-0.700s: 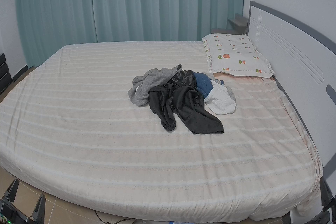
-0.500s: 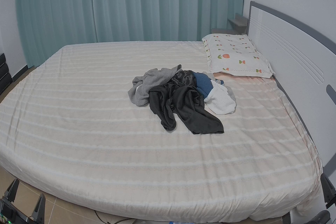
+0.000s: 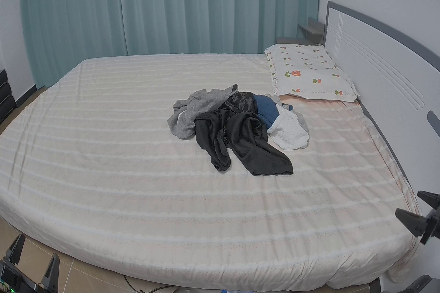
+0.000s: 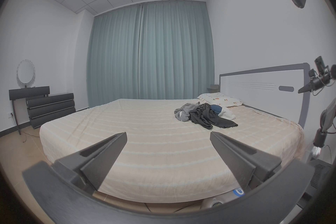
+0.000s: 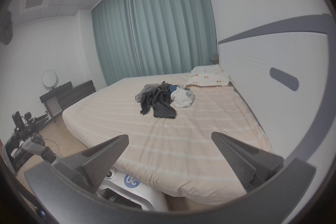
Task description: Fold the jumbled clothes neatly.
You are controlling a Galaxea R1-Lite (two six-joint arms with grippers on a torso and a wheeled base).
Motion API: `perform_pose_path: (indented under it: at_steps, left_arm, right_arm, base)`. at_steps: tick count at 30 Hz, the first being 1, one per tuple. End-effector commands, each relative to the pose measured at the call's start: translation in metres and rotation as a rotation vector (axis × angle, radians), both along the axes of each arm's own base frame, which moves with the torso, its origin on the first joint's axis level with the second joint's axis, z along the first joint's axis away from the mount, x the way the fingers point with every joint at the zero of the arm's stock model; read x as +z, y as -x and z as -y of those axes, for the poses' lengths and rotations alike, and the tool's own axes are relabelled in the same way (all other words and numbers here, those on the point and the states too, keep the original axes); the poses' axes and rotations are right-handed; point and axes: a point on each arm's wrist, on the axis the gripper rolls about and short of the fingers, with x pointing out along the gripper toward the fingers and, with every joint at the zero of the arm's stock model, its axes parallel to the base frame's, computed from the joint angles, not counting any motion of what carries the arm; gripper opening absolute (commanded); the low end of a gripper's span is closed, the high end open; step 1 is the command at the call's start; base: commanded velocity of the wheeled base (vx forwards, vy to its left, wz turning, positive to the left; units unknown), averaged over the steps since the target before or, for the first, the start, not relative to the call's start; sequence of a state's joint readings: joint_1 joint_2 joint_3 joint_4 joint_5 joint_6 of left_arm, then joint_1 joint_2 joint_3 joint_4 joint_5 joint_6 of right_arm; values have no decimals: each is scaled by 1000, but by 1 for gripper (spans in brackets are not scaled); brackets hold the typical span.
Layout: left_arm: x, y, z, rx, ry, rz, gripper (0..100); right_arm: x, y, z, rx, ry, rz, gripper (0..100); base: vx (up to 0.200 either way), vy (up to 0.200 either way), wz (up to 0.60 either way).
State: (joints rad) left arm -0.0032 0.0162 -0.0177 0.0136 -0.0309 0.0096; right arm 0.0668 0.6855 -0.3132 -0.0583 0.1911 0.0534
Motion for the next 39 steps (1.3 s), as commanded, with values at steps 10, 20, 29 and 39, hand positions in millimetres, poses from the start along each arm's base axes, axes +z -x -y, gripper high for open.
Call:
perform_pose_path:
  at_steps: [10,20,29,39]
  left_arm:
    - [-4,0,0,0,-1,1,100]
    - [-4,0,0,-1,0,1,100]
    - [-4,0,0,0,-1,1,100]
    - [-4,0,0,-1,-1,1,100]
  right_arm:
    - [-53,-253,-65,-9,-161,-307,100]
    - [-119,-353,-112,-114,-175,-330,100]
    - [-170,-394,-128,-126,-169,-338,100]
    - [-200,-414,-132,-141,-188,-339,100]
  base:
    - [0,0,0]
    - [0,0,0]
    - [0,0,0]
    - [0,0,0]
